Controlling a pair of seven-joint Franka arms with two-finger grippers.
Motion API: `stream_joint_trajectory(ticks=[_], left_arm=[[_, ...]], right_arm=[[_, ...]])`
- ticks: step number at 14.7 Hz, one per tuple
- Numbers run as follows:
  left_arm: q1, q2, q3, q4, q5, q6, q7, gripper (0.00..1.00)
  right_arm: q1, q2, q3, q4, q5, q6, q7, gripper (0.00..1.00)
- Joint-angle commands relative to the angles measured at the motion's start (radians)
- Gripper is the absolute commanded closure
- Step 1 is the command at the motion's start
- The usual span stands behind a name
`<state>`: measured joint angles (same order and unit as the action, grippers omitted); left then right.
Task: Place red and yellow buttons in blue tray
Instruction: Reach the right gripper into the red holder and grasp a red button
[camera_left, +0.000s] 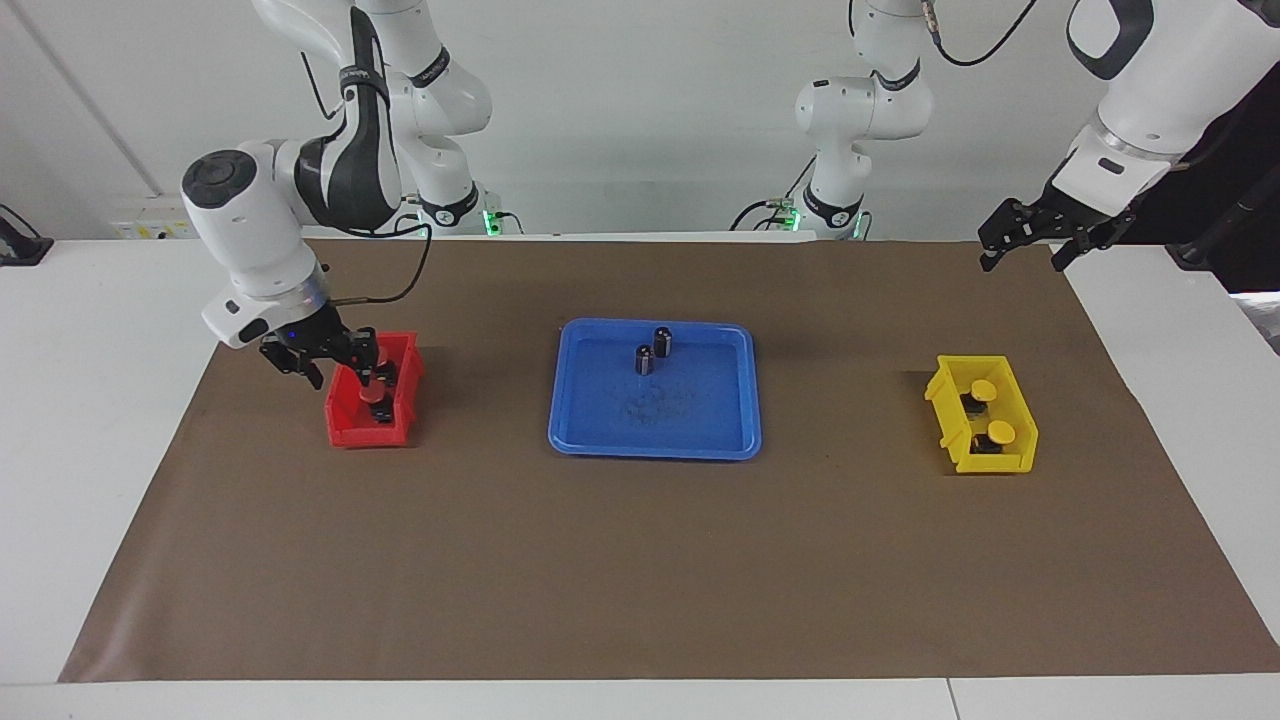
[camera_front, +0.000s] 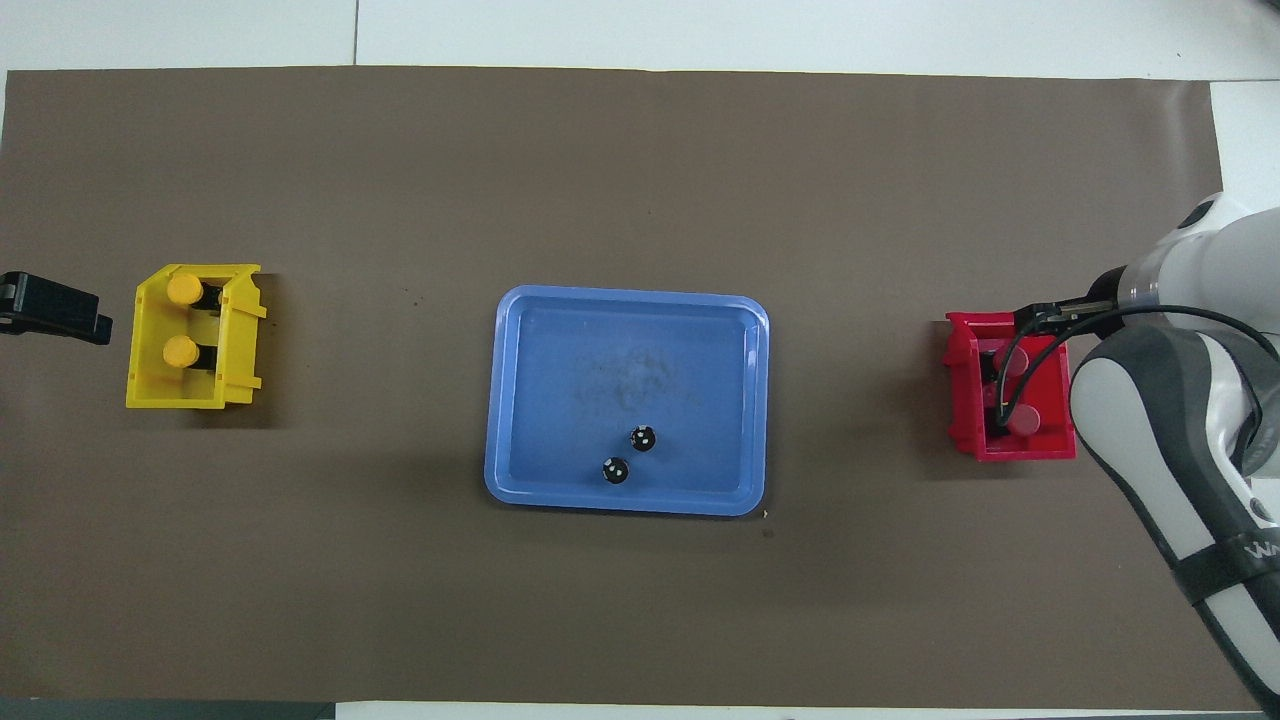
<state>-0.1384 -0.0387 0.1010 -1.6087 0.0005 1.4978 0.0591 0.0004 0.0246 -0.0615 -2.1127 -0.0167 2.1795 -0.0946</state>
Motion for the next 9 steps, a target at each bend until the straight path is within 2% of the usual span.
stream_joint_trajectory(ticks=[1, 9], left_arm=[[0.005, -0.017, 0.000, -0.011, -0.013, -0.010, -0.010, 0.00], [0.005, -0.017, 0.000, -0.011, -0.013, -0.011, -0.010, 0.00]], right_arm=[[0.000, -0.008, -0.001, -0.046, 0.021, 0.051, -0.001, 0.39], [0.006, 0.017, -0.001, -0.104, 0.023, 0.141, -0.002, 0.39]])
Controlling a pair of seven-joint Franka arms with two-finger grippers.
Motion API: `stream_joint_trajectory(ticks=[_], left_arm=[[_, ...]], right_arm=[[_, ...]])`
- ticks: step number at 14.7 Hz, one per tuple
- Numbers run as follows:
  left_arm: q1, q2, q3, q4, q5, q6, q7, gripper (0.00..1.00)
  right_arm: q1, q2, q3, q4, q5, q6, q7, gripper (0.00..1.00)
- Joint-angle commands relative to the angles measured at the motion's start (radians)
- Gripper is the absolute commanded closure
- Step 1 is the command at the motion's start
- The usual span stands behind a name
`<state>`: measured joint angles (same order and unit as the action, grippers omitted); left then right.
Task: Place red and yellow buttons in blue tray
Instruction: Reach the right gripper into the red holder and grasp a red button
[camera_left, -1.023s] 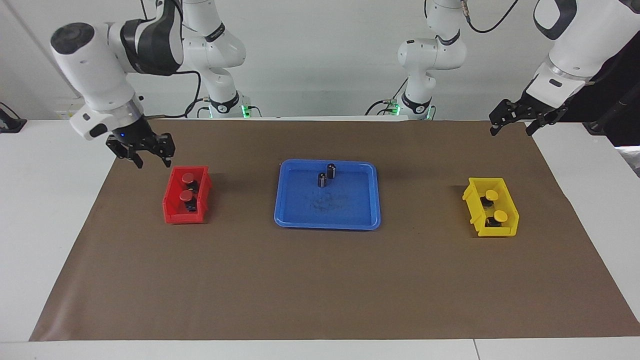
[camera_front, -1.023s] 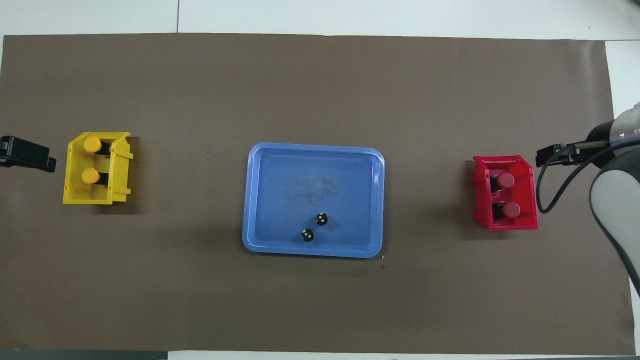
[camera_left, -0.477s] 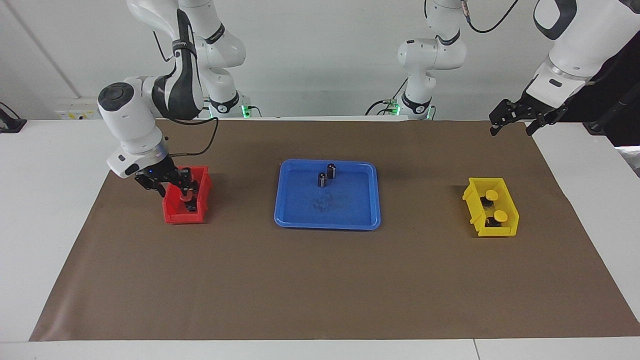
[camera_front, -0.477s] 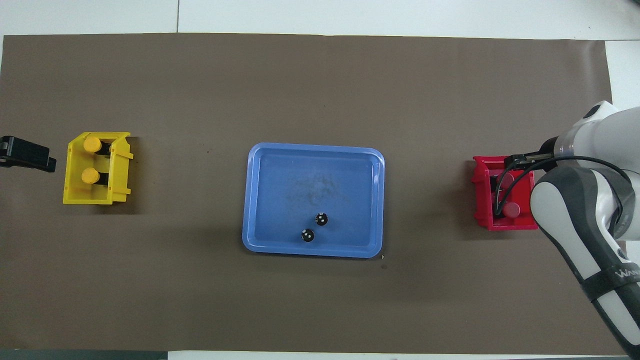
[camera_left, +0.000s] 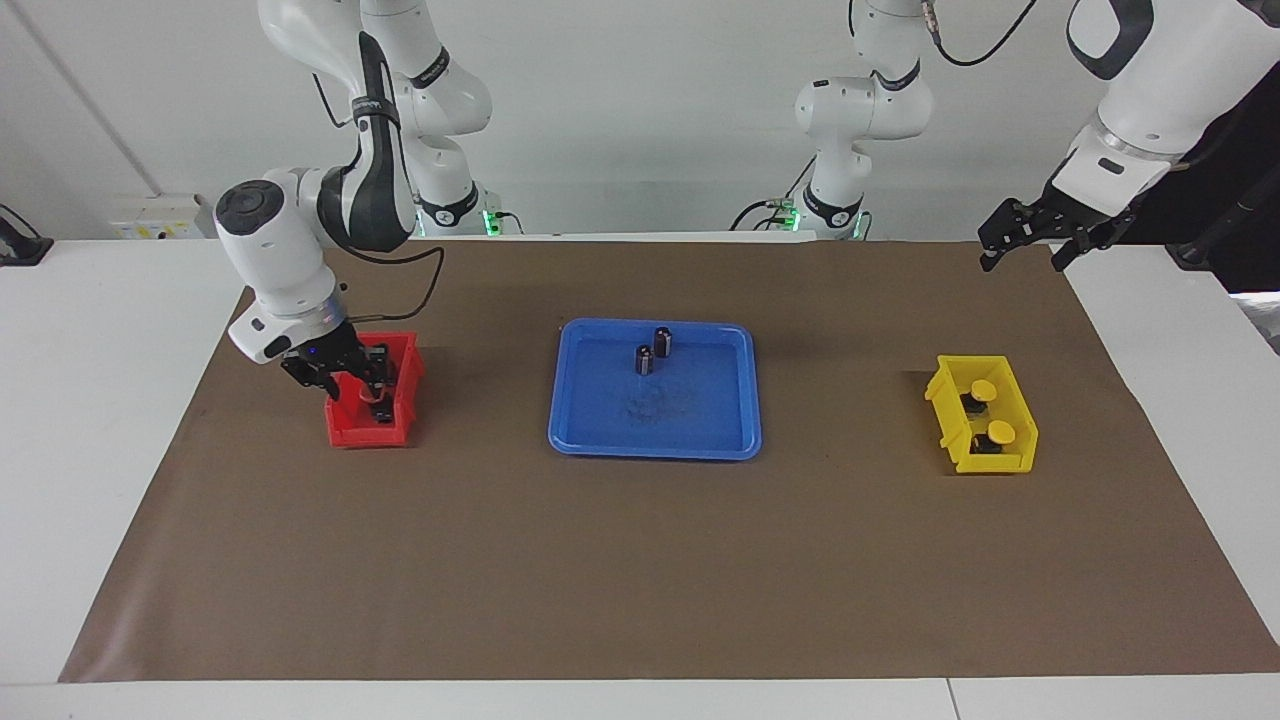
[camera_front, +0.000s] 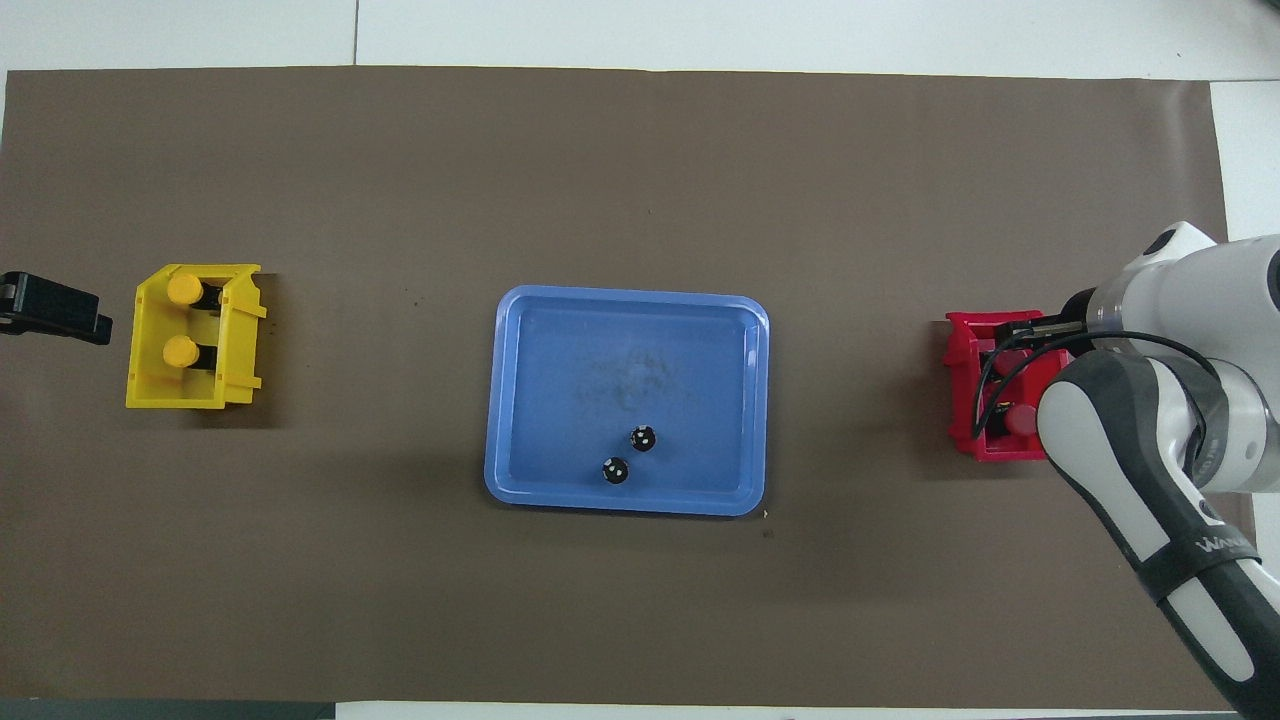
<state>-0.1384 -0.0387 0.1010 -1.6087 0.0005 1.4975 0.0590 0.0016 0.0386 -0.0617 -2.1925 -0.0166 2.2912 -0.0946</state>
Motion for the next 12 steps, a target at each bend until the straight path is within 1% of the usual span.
stream_joint_trajectory(ticks=[1, 4, 6, 9, 10, 12], left_arm=[[0.003, -0.017, 0.000, -0.011, -0.013, -0.010, -0.010, 0.00], [0.005, -0.017, 0.000, -0.011, -0.013, -0.011, -0.010, 0.00], [0.005, -0.017, 0.000, -0.011, -0.013, -0.011, -0.010, 0.00], [0.005, -0.017, 0.000, -0.011, -0.013, -0.011, -0.010, 0.00], [0.005, -0.017, 0.000, -0.011, -0.013, -0.011, -0.010, 0.00], [0.005, -0.017, 0.000, -0.011, -0.013, -0.010, -0.010, 0.00]], right_arm=[[0.003, 0.006, -0.001, -0.030, 0.023, 0.031, -0.005, 0.39], [0.003, 0.006, -0.001, -0.038, 0.023, 0.033, -0.013, 0.39], [0.005, 0.003, -0.001, -0.052, 0.023, 0.036, -0.017, 0.41], [0.003, -0.005, -0.001, -0.092, 0.023, 0.088, -0.043, 0.41], [0.003, -0.005, -0.001, -0.092, 0.023, 0.088, -0.045, 0.42], [0.003, -0.005, -0.001, -0.092, 0.023, 0.088, -0.043, 0.50]])
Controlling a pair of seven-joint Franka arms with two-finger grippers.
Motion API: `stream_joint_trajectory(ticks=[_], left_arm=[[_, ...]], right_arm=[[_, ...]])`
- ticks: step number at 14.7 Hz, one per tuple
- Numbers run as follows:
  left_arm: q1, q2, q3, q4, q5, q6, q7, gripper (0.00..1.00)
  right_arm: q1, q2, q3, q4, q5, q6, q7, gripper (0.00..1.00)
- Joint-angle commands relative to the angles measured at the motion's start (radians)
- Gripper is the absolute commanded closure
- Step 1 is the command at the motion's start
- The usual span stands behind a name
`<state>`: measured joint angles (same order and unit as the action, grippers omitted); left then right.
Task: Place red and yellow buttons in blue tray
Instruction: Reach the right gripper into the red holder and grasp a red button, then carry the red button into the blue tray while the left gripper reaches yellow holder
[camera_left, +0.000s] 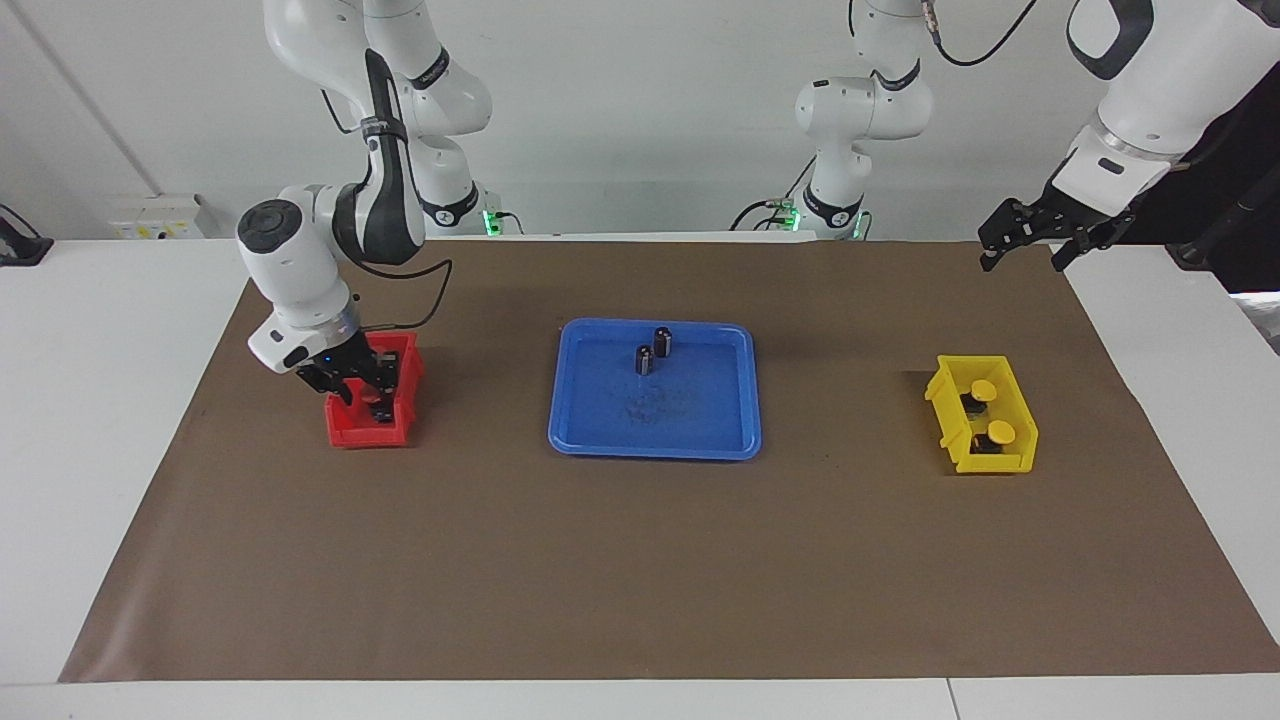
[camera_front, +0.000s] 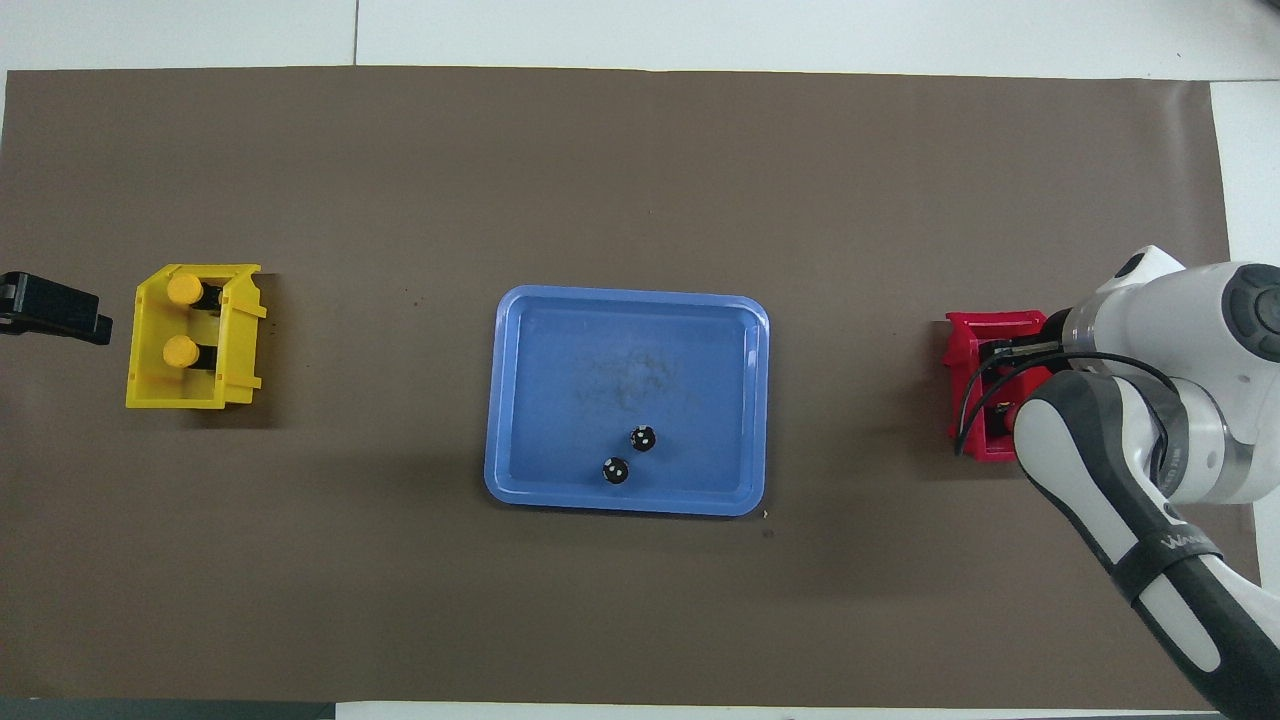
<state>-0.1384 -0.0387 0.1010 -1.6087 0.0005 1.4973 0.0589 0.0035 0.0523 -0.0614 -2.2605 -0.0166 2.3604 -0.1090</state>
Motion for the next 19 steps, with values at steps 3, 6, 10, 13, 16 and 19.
stream_joint_trajectory(ticks=[3, 6, 10, 13, 16, 19], left_arm=[[0.005, -0.017, 0.000, -0.011, -0.013, -0.011, -0.010, 0.00], [0.005, -0.017, 0.000, -0.011, -0.013, -0.009, -0.013, 0.00], [0.006, -0.017, 0.002, -0.011, -0.011, -0.011, -0.010, 0.00], [0.028, -0.032, 0.000, -0.054, -0.010, 0.030, -0.031, 0.00], [0.031, -0.119, 0.000, -0.262, -0.002, 0.215, -0.011, 0.00], [0.052, -0.083, -0.001, -0.341, -0.002, 0.378, 0.013, 0.01]], right_arm=[[0.003, -0.014, -0.001, -0.011, 0.023, 0.016, -0.029, 0.79], [0.003, 0.000, 0.000, 0.073, 0.017, -0.061, -0.034, 0.87], [0.003, 0.027, 0.000, 0.327, 0.006, -0.365, -0.035, 0.87], [0.105, 0.104, 0.003, 0.562, 0.006, -0.542, 0.096, 0.86], [0.246, 0.138, 0.003, 0.633, 0.018, -0.557, 0.318, 0.86], [0.358, 0.169, 0.008, 0.613, 0.021, -0.468, 0.517, 0.86]])
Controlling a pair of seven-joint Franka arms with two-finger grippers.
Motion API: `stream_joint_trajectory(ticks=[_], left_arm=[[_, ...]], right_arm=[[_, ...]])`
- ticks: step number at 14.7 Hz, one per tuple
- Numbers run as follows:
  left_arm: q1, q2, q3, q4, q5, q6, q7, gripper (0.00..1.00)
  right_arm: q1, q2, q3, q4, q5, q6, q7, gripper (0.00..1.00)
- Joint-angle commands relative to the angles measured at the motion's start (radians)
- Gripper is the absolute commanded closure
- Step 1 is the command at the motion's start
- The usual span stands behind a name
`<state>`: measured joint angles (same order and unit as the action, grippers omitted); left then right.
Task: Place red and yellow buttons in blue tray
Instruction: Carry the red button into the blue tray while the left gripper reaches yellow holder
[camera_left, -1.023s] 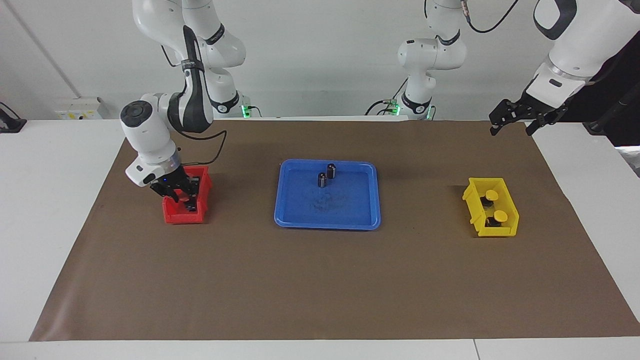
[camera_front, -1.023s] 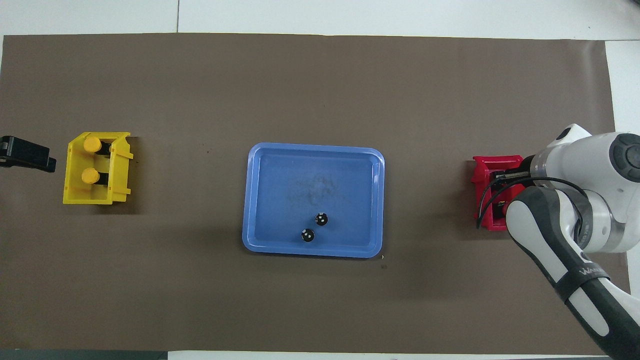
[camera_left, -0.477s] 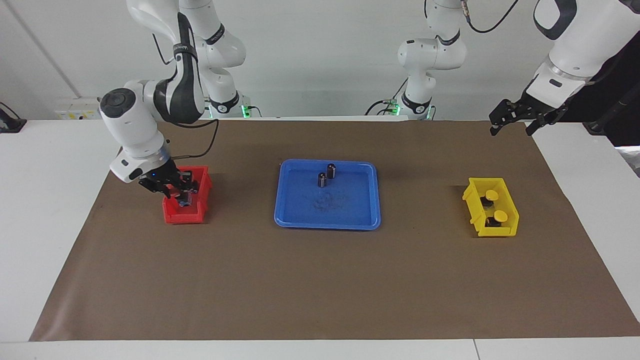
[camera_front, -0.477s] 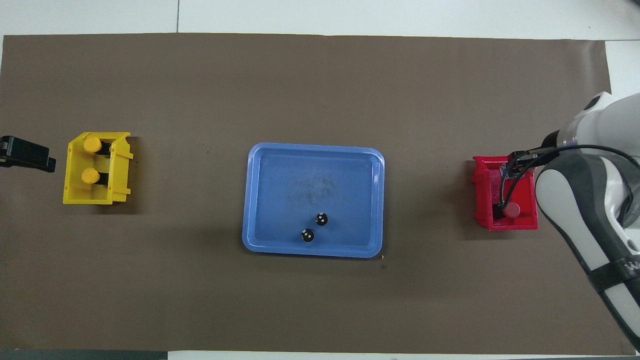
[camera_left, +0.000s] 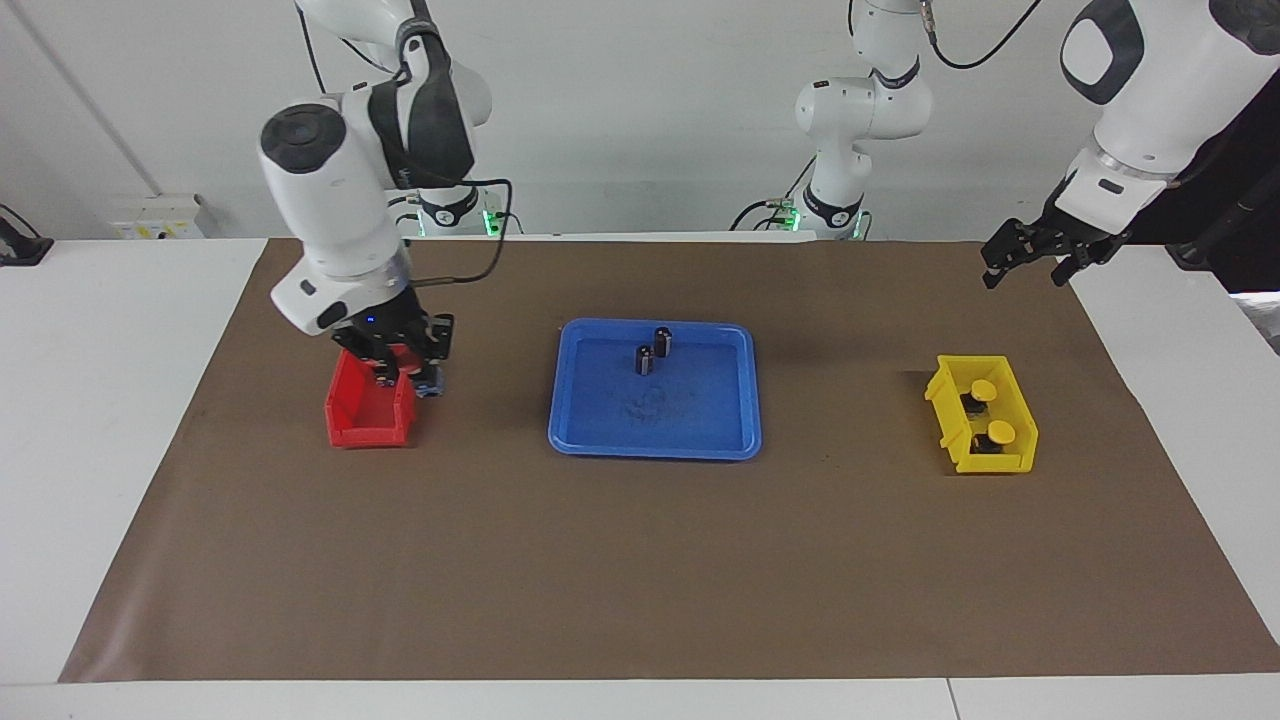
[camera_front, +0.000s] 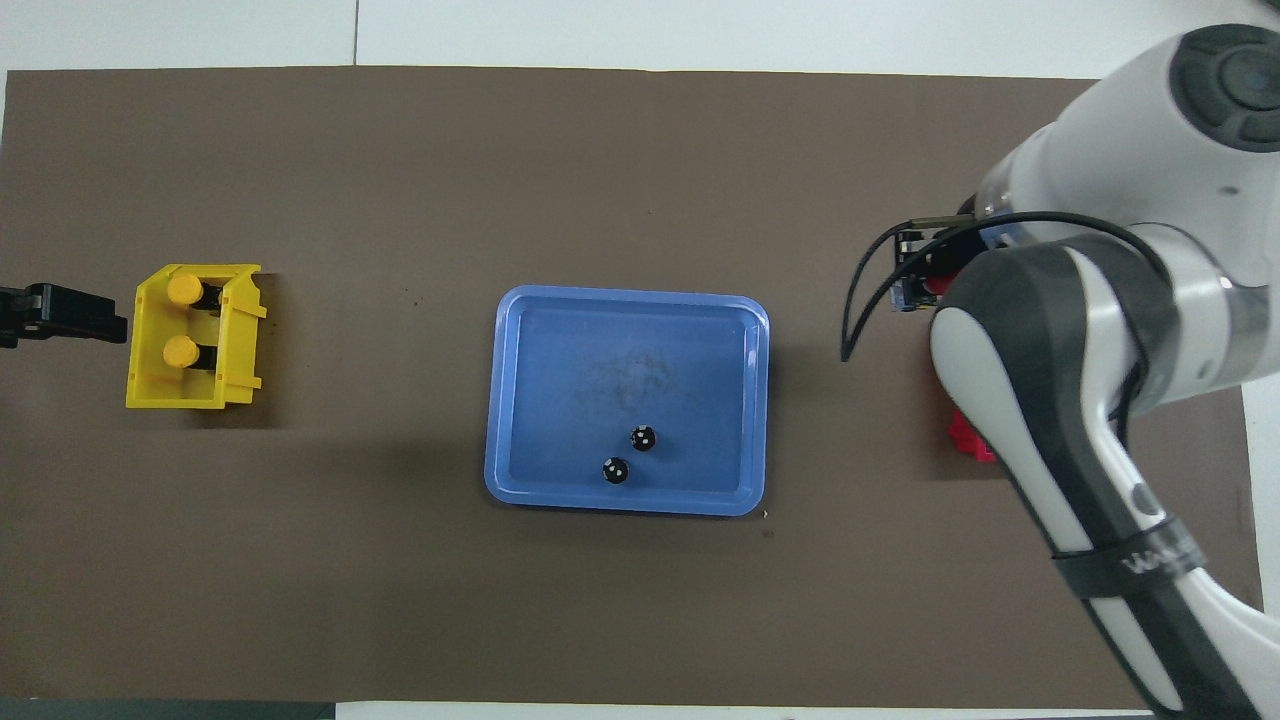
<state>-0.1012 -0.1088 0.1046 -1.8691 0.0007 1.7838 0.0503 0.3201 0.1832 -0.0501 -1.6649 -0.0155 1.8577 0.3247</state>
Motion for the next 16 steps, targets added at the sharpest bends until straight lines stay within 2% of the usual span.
stream_joint_trajectory(ticks=[1, 5, 9, 13, 16], left_arm=[[0.018, 0.021, -0.005, -0.079, -0.002, 0.129, 0.028, 0.04], [0.051, 0.135, -0.005, -0.081, -0.005, 0.268, 0.077, 0.13], [0.066, 0.234, -0.005, -0.079, -0.011, 0.405, 0.077, 0.24], [0.072, 0.293, -0.005, -0.071, -0.016, 0.468, 0.077, 0.34], [0.072, 0.314, -0.008, -0.073, -0.018, 0.494, 0.077, 0.35]], right_arm=[[0.087, 0.044, -0.004, 0.002, 0.020, 0.060, 0.143, 0.86], [0.243, 0.140, -0.005, 0.004, 0.003, 0.124, 0.304, 0.86], [0.326, 0.223, -0.005, 0.010, -0.052, 0.176, 0.414, 0.86], [0.339, 0.229, -0.004, -0.016, -0.053, 0.187, 0.421, 0.85], [0.359, 0.222, -0.004, -0.039, -0.052, 0.196, 0.421, 0.83]])
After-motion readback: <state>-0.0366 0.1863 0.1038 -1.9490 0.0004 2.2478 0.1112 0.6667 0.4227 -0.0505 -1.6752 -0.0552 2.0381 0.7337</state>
